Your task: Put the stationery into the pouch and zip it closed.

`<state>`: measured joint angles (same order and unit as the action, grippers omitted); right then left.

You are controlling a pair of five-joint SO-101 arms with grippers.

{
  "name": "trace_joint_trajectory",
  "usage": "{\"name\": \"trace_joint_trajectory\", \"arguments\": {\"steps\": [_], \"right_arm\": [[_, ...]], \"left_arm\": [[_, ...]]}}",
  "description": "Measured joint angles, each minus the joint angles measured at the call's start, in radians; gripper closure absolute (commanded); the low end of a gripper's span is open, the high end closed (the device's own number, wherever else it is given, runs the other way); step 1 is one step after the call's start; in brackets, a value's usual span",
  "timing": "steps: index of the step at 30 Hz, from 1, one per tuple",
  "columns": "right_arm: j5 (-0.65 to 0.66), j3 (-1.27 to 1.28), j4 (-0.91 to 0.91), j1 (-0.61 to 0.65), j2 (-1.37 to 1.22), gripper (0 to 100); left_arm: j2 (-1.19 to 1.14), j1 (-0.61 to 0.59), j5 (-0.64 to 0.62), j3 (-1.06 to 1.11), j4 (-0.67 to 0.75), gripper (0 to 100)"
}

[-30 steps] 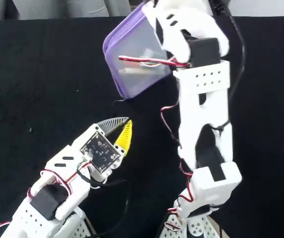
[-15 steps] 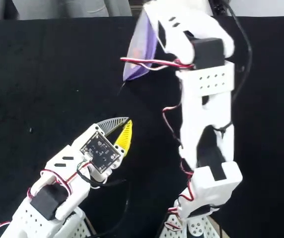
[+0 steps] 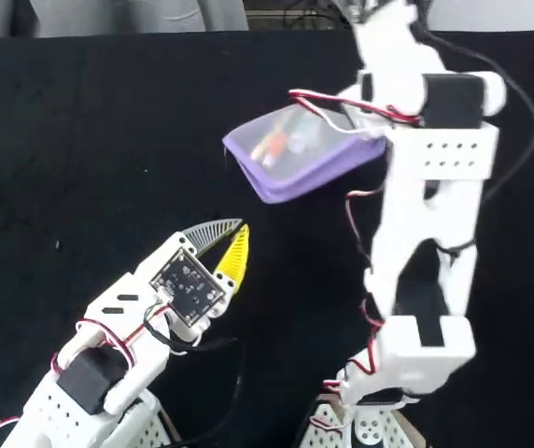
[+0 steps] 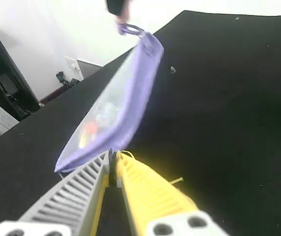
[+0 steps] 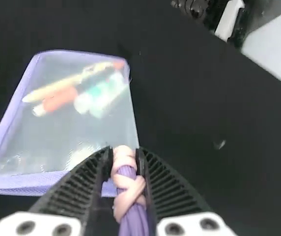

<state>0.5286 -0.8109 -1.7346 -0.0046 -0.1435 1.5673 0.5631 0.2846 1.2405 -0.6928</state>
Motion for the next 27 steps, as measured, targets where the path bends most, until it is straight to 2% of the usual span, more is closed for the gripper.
{"name": "trace_joint_trajectory", "arguments": {"steps": [5,8,12,19,23,27], "right_arm": [[0.000,0.278,0.000,-0.020,0.121,98.3],[-0.049,0.473,0.018,-0.020,0.226,98.3],[-0.080,0.741,0.141,-0.020,0.411,97.9],[-0.086,1.181,0.428,-0.020,0.726,82.2],[-0.091,1.364,0.537,-0.020,0.836,80.9],[-0.092,1.517,0.643,-0.017,0.913,80.8]], "left_arm": [[0.000,0.000,0.000,0.000,0.003,97],[0.000,0.000,0.000,0.000,0.003,97],[0.000,0.000,0.000,0.000,0.003,97],[0.000,0.000,0.000,0.000,0.003,97],[0.000,-0.011,0.000,0.035,0.003,97],[0.000,-0.094,0.000,0.051,0.003,97]]}}
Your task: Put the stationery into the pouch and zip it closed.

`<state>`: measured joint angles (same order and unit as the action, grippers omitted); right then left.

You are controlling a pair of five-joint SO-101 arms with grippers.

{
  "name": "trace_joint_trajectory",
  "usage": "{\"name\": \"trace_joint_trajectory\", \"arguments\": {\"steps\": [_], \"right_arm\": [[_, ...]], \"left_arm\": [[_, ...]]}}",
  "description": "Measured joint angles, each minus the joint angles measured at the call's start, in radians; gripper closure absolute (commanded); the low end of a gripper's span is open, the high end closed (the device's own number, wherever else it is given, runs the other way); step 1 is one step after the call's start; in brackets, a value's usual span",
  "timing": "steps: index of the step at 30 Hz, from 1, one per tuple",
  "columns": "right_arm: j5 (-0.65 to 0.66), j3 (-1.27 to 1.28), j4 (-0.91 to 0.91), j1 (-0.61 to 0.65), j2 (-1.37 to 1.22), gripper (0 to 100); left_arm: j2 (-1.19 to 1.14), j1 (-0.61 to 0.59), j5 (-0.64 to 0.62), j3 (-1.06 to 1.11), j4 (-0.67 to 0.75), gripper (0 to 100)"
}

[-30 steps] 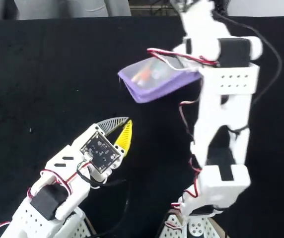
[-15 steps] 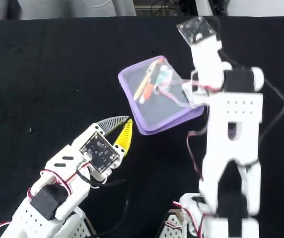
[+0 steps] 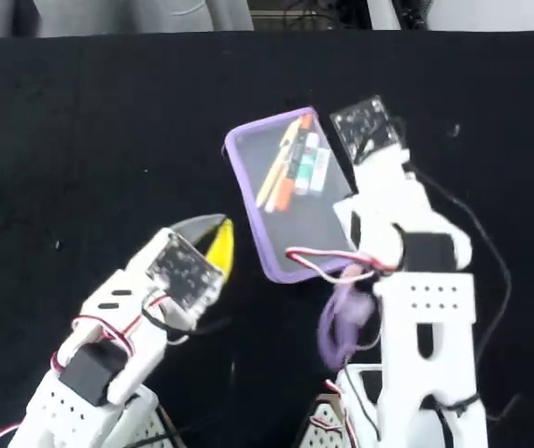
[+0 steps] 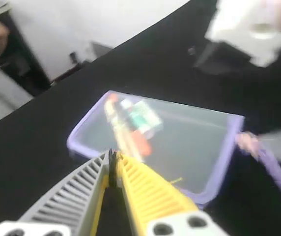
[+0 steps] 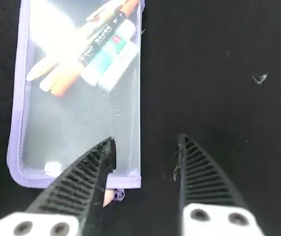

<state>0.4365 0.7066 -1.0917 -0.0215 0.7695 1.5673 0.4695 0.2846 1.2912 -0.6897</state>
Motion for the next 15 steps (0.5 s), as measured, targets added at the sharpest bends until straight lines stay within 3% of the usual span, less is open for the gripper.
{"name": "trace_joint_trajectory", "arguments": {"steps": [5,15], "right_arm": [[0.000,0.147,0.107,0.037,0.103,80.7],[-0.106,0.241,0.138,0.049,0.311,81.1]], "left_arm": [[0.000,-0.133,-0.087,-0.002,-0.005,97],[0.011,-0.381,-0.272,-0.002,-0.127,97]]}}
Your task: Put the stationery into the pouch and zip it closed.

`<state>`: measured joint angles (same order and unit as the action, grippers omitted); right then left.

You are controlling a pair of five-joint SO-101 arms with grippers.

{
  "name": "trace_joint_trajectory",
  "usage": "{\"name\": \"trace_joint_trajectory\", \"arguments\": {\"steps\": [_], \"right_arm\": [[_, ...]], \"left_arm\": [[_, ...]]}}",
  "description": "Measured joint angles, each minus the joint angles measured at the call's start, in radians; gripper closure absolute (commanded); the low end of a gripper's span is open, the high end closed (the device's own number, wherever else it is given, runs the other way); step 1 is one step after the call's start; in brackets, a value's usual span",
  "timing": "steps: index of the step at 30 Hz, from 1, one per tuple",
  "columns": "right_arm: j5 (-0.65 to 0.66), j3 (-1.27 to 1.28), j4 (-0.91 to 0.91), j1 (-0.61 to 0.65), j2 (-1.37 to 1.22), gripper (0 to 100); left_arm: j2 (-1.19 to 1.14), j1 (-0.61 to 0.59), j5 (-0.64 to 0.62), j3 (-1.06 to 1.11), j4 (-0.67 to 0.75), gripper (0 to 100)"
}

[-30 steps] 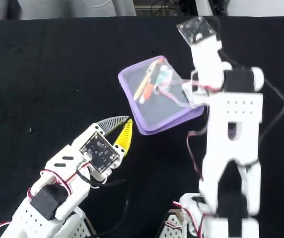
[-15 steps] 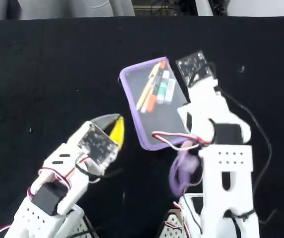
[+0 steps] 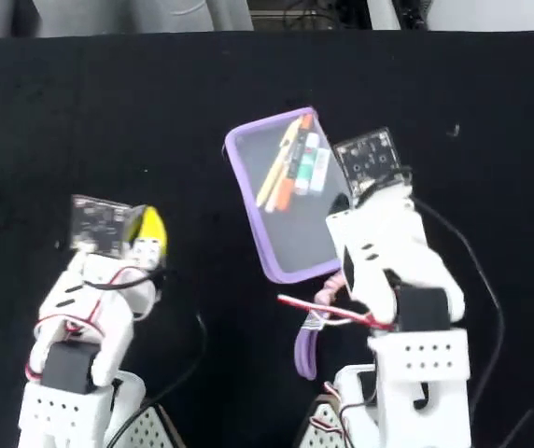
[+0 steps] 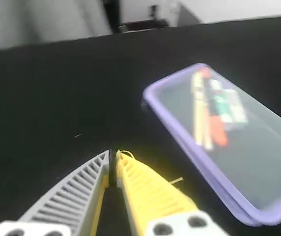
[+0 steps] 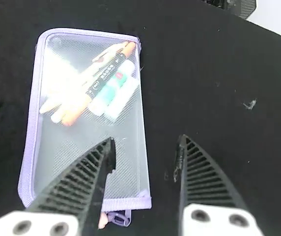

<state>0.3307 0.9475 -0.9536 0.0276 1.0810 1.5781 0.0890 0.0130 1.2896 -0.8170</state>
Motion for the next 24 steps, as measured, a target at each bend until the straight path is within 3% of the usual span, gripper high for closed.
{"name": "trace_joint_trajectory", "arguments": {"steps": [5,10,18,24], "right_arm": [[0.000,0.100,0.000,0.006,0.138,81.1],[-0.005,0.196,0.000,0.009,0.321,81.1],[-0.005,0.394,-0.011,0.009,0.605,81.2],[-0.003,0.459,-0.130,0.009,0.720,95.4]], "left_arm": [[0.120,-0.129,-0.086,0.000,-0.106,97],[0.232,-0.190,-0.095,0.000,-0.238,97],[0.245,-0.269,-0.095,0.114,-0.262,97],[0.242,-0.293,-0.095,0.229,-0.262,97]]}}
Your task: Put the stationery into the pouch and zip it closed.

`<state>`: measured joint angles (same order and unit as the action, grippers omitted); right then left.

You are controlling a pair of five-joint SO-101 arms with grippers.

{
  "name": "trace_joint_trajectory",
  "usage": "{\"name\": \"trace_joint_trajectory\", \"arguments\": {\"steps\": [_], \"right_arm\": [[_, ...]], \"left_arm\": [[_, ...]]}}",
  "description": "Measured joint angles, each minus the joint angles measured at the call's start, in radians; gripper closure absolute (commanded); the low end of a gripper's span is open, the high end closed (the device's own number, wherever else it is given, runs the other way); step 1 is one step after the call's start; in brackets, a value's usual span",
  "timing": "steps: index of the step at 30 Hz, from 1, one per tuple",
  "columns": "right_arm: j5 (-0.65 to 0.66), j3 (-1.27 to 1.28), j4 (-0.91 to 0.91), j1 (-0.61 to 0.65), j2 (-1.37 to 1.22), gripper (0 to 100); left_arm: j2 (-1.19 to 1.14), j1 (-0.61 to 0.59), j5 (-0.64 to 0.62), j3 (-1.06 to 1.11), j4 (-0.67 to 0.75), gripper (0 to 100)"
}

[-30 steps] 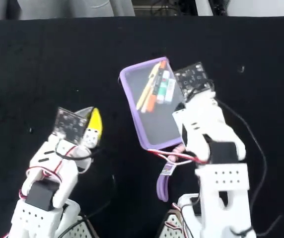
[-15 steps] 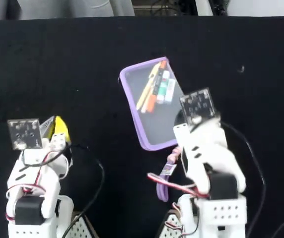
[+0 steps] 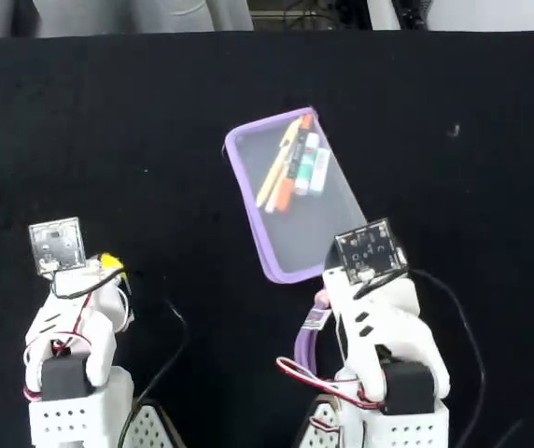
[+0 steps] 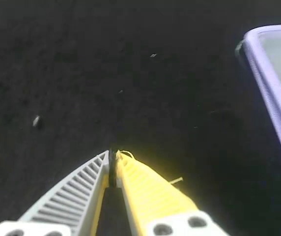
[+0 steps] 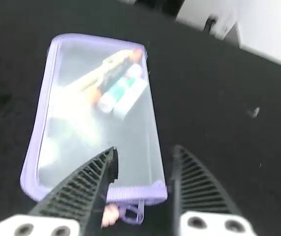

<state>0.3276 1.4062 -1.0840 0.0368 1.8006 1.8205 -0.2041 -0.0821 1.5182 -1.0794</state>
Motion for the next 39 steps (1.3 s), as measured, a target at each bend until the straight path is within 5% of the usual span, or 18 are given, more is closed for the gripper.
{"name": "trace_joint_trajectory", "arguments": {"steps": [8,26,39], "right_arm": [[0.002,0.095,-0.051,0.002,0.002,96.6],[0.002,0.279,-0.063,0.000,0.002,96.6],[0.002,0.279,-0.063,0.000,0.002,96.6]], "left_arm": [[0.002,-0.130,0.000,0.140,0.000,97],[-0.002,-0.147,0.000,0.157,-0.184,97],[-0.002,-0.147,0.000,0.157,-0.192,97]]}}
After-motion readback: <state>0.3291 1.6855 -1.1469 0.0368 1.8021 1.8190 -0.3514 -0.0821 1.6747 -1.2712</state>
